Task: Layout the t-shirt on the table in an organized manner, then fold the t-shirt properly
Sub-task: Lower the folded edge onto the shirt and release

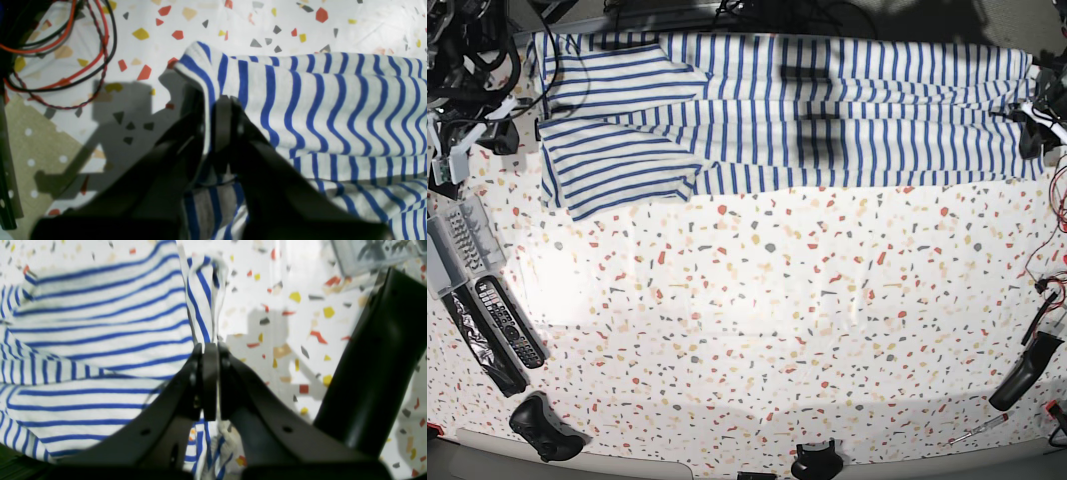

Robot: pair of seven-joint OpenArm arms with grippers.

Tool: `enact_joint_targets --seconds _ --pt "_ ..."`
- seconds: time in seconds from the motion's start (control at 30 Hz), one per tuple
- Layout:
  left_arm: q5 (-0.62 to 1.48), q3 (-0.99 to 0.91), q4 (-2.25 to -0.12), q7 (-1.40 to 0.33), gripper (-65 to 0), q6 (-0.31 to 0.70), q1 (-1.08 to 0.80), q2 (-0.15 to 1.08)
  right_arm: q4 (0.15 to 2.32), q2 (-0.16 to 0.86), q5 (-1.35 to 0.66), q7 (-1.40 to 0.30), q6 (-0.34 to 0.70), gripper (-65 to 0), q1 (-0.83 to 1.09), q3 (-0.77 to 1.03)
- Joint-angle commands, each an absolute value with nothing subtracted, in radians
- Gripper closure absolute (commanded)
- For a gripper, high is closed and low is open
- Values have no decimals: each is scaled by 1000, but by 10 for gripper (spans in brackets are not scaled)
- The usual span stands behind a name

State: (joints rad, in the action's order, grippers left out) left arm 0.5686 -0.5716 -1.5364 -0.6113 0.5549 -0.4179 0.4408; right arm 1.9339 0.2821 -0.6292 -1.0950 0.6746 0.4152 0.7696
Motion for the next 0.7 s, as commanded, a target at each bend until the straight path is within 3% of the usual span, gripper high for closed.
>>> enact_joint_targets --seconds 0.0,0.1,0.13,0.17,0.23,0.67 --pt "576 -583 -1553 -609 0 558 -419 460 1952 296 -646 -1103 682 0 414 778" --pt "576 -583 -1553 -614 -19 558 -419 461 1952 297 -647 -1114 682 0 413 778" --pt "576 -583 -1553 -614 -109 558 -419 460 1952 297 -647 -1114 682 -13 413 778" --pt "576 -583 -1553 -614 -192 558 -419 461 1952 297 -647 -1114 682 -69 413 778" --pt "577 -584 -1553 -614 -284 558 -419 462 1952 297 -647 -1113 681 -155 413 778" --pt "611 -675 -1550 -606 -291 558 -508 465 1952 297 -722 -1092 681 -172 410 778"
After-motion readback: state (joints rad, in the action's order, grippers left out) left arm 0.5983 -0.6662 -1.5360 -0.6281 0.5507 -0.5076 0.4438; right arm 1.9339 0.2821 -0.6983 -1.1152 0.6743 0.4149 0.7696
